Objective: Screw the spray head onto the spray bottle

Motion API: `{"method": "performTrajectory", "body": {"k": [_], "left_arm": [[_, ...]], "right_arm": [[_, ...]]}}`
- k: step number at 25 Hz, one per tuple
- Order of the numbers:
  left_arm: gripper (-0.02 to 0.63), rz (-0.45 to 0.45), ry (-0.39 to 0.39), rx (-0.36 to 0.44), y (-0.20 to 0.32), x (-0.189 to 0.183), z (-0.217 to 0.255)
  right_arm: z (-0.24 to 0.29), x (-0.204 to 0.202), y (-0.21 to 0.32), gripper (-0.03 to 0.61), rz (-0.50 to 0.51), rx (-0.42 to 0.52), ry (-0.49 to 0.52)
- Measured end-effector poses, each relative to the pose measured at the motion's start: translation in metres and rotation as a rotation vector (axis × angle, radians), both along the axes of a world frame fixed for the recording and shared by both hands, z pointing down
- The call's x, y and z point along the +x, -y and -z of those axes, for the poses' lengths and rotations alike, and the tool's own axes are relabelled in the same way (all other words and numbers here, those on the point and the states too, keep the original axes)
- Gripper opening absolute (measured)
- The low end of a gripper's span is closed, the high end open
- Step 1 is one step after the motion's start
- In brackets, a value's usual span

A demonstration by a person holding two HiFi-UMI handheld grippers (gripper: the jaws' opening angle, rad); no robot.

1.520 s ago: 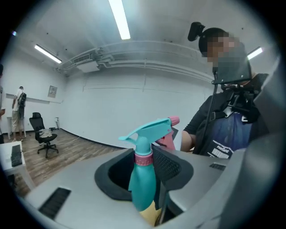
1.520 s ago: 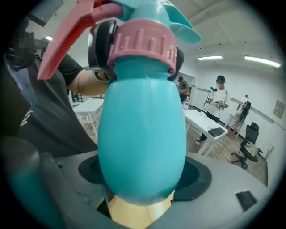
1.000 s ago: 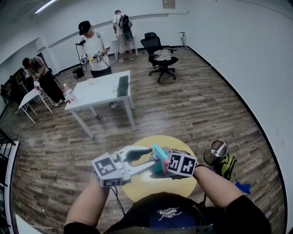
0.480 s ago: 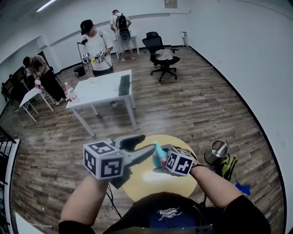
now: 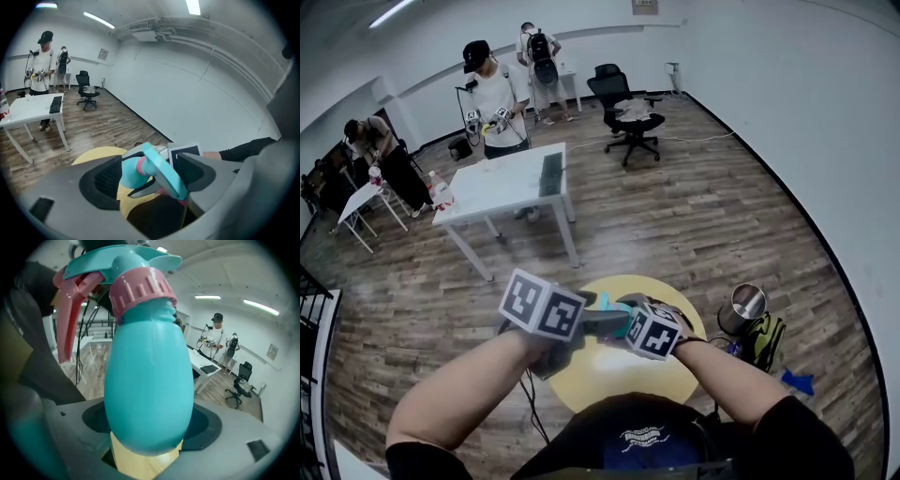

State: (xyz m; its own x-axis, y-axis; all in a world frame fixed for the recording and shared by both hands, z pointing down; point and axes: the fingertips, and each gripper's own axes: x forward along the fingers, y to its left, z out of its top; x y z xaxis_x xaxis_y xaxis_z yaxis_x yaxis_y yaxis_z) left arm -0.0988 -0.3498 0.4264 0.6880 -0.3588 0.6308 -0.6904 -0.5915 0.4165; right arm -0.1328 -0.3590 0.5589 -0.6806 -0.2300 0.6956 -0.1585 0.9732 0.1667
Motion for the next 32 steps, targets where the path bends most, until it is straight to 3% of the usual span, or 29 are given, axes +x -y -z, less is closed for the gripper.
{"method": "performTrajectory", "body": {"k": [4, 9, 15, 21, 24, 27, 32], "left_arm": [[0.405, -0.033, -0.003, 0.021, 0.006, 0.008, 0.001], [0.405, -0.134, -0.001, 0.103, 0.004, 0.012, 0.029], [0.405, -0.125, 0.010, 0.083, -0.009, -0.007, 0.022], [0.403, -0.130, -0.013, 0.022, -0.027, 0.003, -0.018], [0.319, -0.181, 0.073, 0.089, -0.030, 0.010, -0.027], [0.162, -0.254, 0.190, 0.193, -0.032, 0.013, -0.030], [0.081, -0.476, 0.459, 0.362, -0.042, 0.019, -0.043]], "right_arm": [[0.001, -0.005, 0.000, 0.419, -0.007, -0.075, 0.076], [-0.005, 0.007, -0.007, 0.420, 0.031, -0.104, 0.043], [-0.026, 0.039, 0.013, 0.420, 0.005, 0.089, -0.169], [-0.030, 0.061, 0.020, 0.419, -0.005, 0.192, -0.277], [-0.036, 0.063, 0.019, 0.420, 0.001, 0.201, -0.303], [-0.041, 0.060, 0.013, 0.420, 0.014, 0.180, -0.311], [-0.051, 0.063, 0.006, 0.419, 0.032, 0.161, -0.345]]}}
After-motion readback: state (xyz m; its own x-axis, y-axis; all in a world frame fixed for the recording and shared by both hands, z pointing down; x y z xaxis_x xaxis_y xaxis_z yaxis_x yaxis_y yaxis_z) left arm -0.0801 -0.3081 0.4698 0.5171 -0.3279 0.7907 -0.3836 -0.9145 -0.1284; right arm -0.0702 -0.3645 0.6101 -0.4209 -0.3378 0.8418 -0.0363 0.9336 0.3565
